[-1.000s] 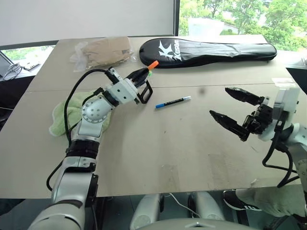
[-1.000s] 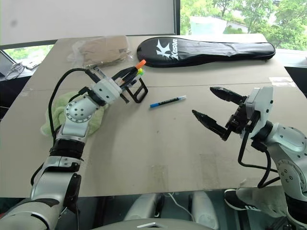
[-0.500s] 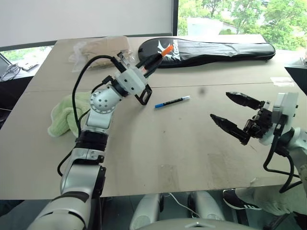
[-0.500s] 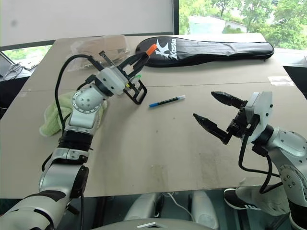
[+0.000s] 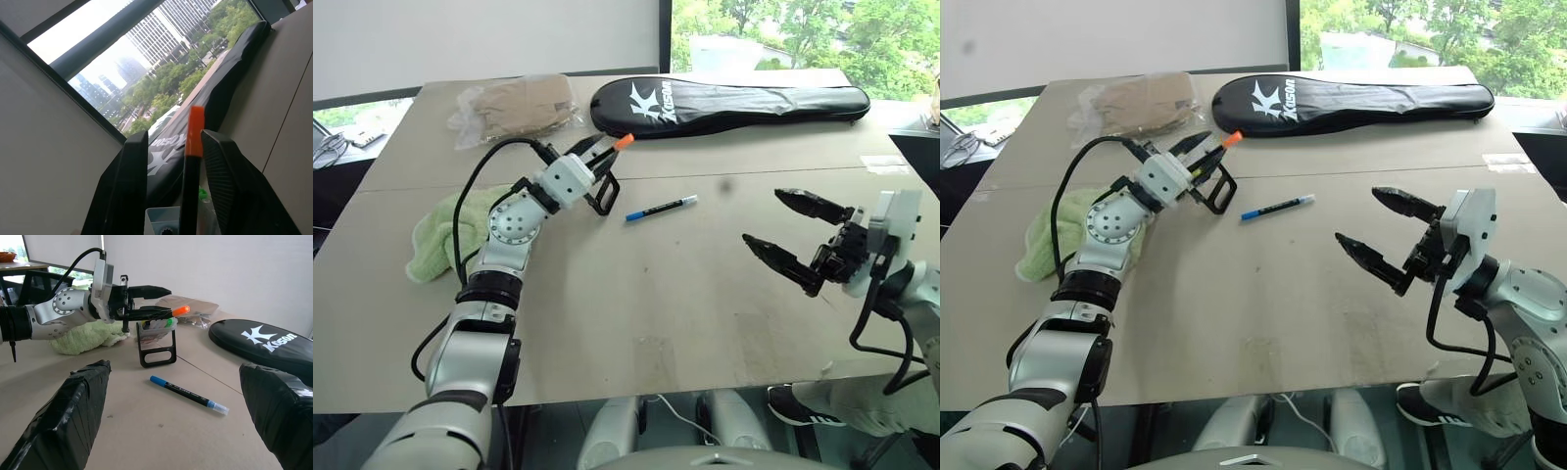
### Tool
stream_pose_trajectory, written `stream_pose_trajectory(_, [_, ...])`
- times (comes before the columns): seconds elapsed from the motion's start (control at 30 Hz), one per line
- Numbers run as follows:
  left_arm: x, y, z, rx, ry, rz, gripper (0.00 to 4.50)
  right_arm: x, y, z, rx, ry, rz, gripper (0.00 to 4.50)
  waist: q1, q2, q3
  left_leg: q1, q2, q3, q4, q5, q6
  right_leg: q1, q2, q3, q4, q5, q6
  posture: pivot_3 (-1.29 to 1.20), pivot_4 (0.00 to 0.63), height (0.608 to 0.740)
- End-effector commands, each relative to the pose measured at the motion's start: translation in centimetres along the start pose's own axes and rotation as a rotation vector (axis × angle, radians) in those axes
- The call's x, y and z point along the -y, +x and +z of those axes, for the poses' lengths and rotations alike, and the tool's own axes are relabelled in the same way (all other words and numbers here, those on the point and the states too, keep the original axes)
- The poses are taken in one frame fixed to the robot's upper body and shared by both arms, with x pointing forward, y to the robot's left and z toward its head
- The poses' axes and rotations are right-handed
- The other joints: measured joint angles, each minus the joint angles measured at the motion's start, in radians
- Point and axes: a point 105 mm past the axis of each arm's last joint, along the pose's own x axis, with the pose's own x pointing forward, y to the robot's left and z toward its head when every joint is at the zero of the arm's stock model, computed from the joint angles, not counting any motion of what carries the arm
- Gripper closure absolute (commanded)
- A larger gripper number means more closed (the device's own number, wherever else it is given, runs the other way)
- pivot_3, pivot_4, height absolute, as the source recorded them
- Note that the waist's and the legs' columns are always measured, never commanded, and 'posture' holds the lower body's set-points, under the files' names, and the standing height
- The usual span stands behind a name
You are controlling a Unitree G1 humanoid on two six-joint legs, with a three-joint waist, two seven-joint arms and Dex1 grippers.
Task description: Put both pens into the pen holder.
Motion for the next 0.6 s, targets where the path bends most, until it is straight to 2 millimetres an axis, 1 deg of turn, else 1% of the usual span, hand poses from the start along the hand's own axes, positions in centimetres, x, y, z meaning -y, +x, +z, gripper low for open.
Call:
stream_pose_trajectory(0.03, [0.1,1.7,4.1,0.129,-0.116,-0.038,0.84,-0.1,-0.3,0.9,0.024,-0.047,-0.001,0.0,0.001,0.0,0.0,0.0,0.0,0.0,0.0,0.0,0.0,0.0,0.0,0.0,0.0,0.0,0.0,0.0,0.15,0.74])
stream_pose_trajectory(0.1, [1.9,2.8,5.9,0.123,-0.274,-0.16,0.04,-0.1,-0.4,0.9,0.023,-0.048,-0.006,0.0,0.001,0.0,0.0,-0.001,0.0,-0.001,0.001,0.0,0.0,0.0,-0.001,0.001,0.0,0.0,0.0,0.0,0.15,0.74])
stream_pose_trajectory(0.17, [2.3,3.9,7.1,0.067,-0.478,-0.215,0.04,-0.1,-0.3,0.8,0.022,-0.048,-0.009,0.0,0.001,0.0,0.0,-0.002,0.0,-0.002,0.001,0.0,0.0,0.0,-0.001,0.001,-0.001,0.0,0.0,0.0,0.15,0.74])
stream_pose_trajectory(0.23, [3.1,4.9,8.5,0.003,-0.57,-0.31,0.04,-0.2,-0.4,0.7,0.021,-0.051,-0.014,0.0,-0.003,0.0,0.0,-0.002,0.0,-0.003,0.001,0.0,0.0,0.0,0.0,0.001,0.0,0.0,0.0,0.0,0.15,0.74])
stream_pose_trajectory(0.27, [3.5,5.5,8.3,-0.088,-0.63,-0.343,0.04,-0.2,-0.4,0.7,0.02,-0.052,-0.017,0.0,-0.004,0.0,0.0,-0.002,0.0,-0.003,0.002,0.0,0.0,0.0,0.0,0.001,0.001,0.0,0.0,0.0,0.15,0.74])
stream_pose_trajectory(0.3, [4.2,5.8,7.6,-0.222,-0.655,-0.389,0.04,-0.2,-0.4,0.6,0.018,-0.054,-0.021,0.0,-0.004,0.0,0.0,-0.002,0.0,-0.003,0.001,0.0,0.0,0.0,0.001,0.001,0.001,0.0,0.0,0.0,0.15,0.74])
stream_pose_trajectory(0.37, [5.0,6.2,6.7,-0.411,-0.631,-0.441,0.04,-0.2,-0.4,0.6,0.016,-0.054,-0.028,0.0,-0.004,0.0,0.0,-0.001,0.0,-0.002,0.002,0.0,0.0,0.001,0.002,-0.001,0.002,0.0,0.0,0.0,0.15,0.74])
stream_pose_trajectory(0.43, [6.3,6.7,5.5,-0.598,-0.605,-0.531,0.04,-0.2,-0.6,0.5,0.006,-0.056,-0.036,0.0,-0.004,0.0,0.0,0.0,-0.002,-0.001,0.002,0.0,0.0,0.001,0.005,0.0,0.004,-0.001,0.001,0.0,0.15,0.74])
stream_pose_trajectory(0.53, [7.8,7.7,3.2,-0.76,-0.514,-0.62,0.04,-0.2,-1.0,0.2,-0.02,-0.067,-0.044,0.0,0.0,0.0,0.0,0.001,-0.003,0.001,0.002,0.0,0.0,0.001,0.004,0.002,0.005,-0.001,0.002,0.0,0.15,0.74])
stream_pose_trajectory(0.6, [8.4,8.1,1.1,-0.829,-0.431,-0.653,0.04,-0.1,-1.4,-0.2,-0.048,-0.081,-0.052,0.0,0.0,0.001,0.0,0.001,-0.004,0.001,0.002,0.0,0.0,0.001,0.005,0.001,0.005,-0.001,0.002,0.0,0.15,0.74])
